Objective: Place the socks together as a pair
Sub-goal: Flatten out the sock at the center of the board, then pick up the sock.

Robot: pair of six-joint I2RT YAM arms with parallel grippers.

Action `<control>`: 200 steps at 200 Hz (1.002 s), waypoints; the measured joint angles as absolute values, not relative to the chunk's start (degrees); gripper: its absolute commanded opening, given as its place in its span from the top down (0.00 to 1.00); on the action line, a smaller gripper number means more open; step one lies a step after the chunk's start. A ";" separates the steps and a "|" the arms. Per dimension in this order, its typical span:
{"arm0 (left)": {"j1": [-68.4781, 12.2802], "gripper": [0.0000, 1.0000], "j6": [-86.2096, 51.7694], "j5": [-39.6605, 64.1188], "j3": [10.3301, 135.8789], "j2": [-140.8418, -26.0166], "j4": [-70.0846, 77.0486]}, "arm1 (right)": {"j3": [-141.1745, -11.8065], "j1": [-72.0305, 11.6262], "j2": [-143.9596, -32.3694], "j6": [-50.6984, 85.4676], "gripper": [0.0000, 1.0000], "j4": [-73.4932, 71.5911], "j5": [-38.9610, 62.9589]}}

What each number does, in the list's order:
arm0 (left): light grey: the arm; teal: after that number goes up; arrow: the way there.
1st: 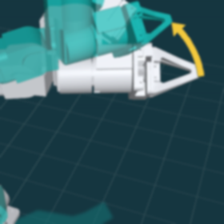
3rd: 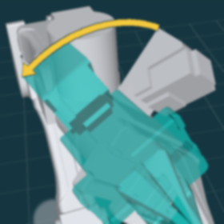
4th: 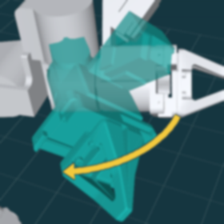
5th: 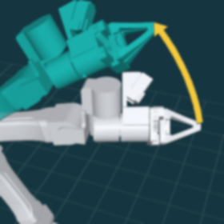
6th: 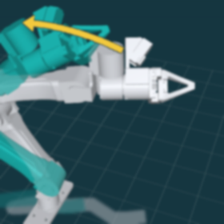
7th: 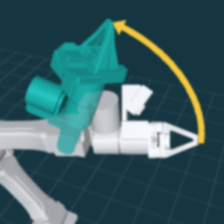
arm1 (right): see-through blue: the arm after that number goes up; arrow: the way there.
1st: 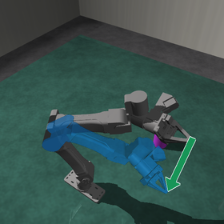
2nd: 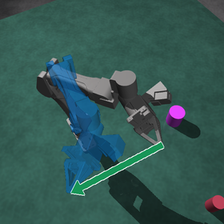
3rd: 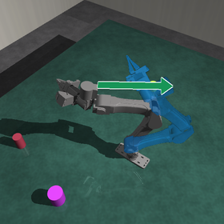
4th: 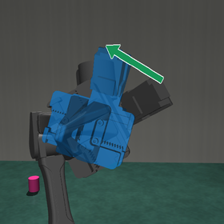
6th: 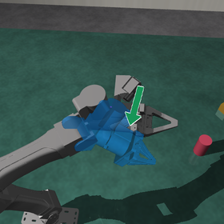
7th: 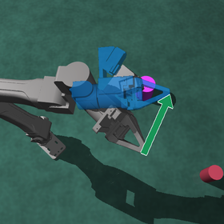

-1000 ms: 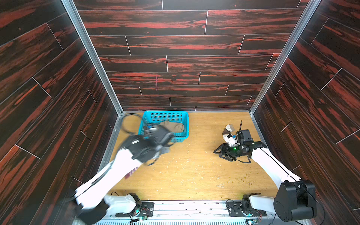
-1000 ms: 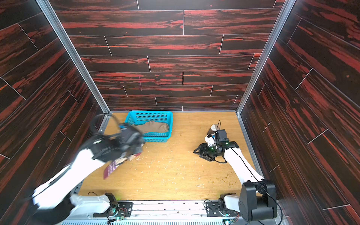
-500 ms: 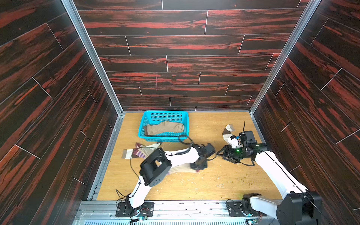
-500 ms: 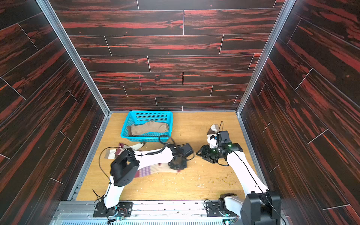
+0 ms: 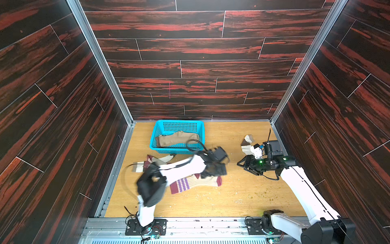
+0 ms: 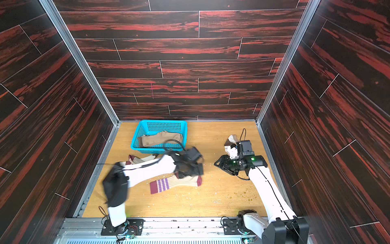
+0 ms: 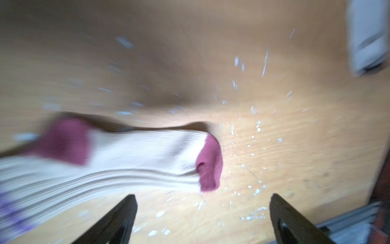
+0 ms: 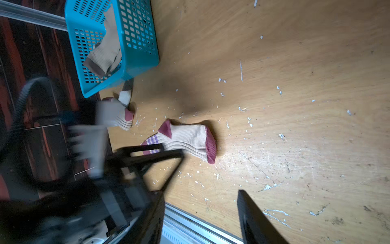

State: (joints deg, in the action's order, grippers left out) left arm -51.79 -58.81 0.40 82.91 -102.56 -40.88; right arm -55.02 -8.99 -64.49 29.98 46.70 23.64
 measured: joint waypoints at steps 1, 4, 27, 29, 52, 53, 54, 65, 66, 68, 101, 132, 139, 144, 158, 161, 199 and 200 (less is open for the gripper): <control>-51.46 0.00 -58.81 0.21 82.59 -101.69 -41.06 | -55.02 -8.99 -64.47 29.98 0.40 46.72 23.64; -50.57 0.00 -58.85 -0.47 81.91 -99.44 -41.58 | -55.02 -8.99 -64.38 30.04 0.40 46.68 23.81; -42.22 0.00 -58.89 -5.63 75.64 -82.54 -44.21 | -55.02 -9.08 -63.86 30.24 0.38 46.06 25.08; -41.34 0.00 -58.81 -5.96 74.96 -81.06 -44.42 | -55.02 -9.13 -63.81 30.22 0.38 46.02 25.21; -28.03 0.00 -57.23 -8.12 67.61 -67.02 -48.42 | -55.02 -10.37 -63.75 30.85 0.38 44.80 26.28; -27.03 0.00 -57.10 -8.08 67.20 -66.37 -48.77 | -55.02 -10.41 -63.75 30.85 0.38 44.77 26.30; -26.59 0.00 -57.01 -8.10 66.98 -66.06 -48.93 | -55.02 -10.52 -63.75 30.85 0.38 44.73 26.33; -19.11 0.00 -55.11 -8.27 64.34 -62.57 -51.68 | -55.02 -11.66 -63.92 31.07 0.38 44.25 26.55; -18.63 0.00 -54.96 -8.19 64.18 -62.39 -51.90 | -55.02 -11.73 -63.92 31.09 0.38 44.23 26.55; -17.41 0.00 -54.63 -8.08 63.79 -61.98 -52.36 | -55.02 -11.92 -63.96 31.16 0.38 44.10 26.57; 0.58 0.01 -47.66 -5.37 58.00 -61.63 -55.16 | -55.02 -15.42 -66.32 32.16 0.38 42.46 26.63; 10.96 0.08 -43.46 -1.26 54.30 -65.01 -53.82 | -55.07 -17.58 -68.45 32.53 0.38 41.93 26.28; 12.16 0.09 -42.85 -0.21 54.30 -66.28 -53.08 | -55.18 -17.93 -68.79 32.53 0.38 41.95 26.22; 12.82 0.09 -42.39 0.40 54.30 -67.26 -52.23 | -55.37 -18.17 -69.08 32.53 0.38 41.98 26.13; 13.74 0.12 -41.76 2.22 54.54 -70.24 -49.89 | -55.81 -18.72 -69.58 32.53 0.38 41.87 25.89; 13.82 0.12 -41.60 2.61 54.63 -70.72 -49.50 | -55.83 -18.81 -69.63 32.53 0.38 41.80 25.89; 14.04 0.21 -41.50 7.07 57.04 -78.48 -43.57 | -55.88 -19.53 -70.13 32.56 0.38 41.56 25.36; 14.04 0.22 -41.58 7.16 57.14 -78.78 -43.40 | -55.88 -19.55 -70.15 32.56 0.38 41.56 25.34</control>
State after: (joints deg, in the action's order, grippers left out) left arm 14.04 -41.58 7.16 57.14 -78.78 -43.40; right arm -55.88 -19.55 -70.15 32.56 41.56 25.34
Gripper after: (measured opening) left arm 0.811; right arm 0.623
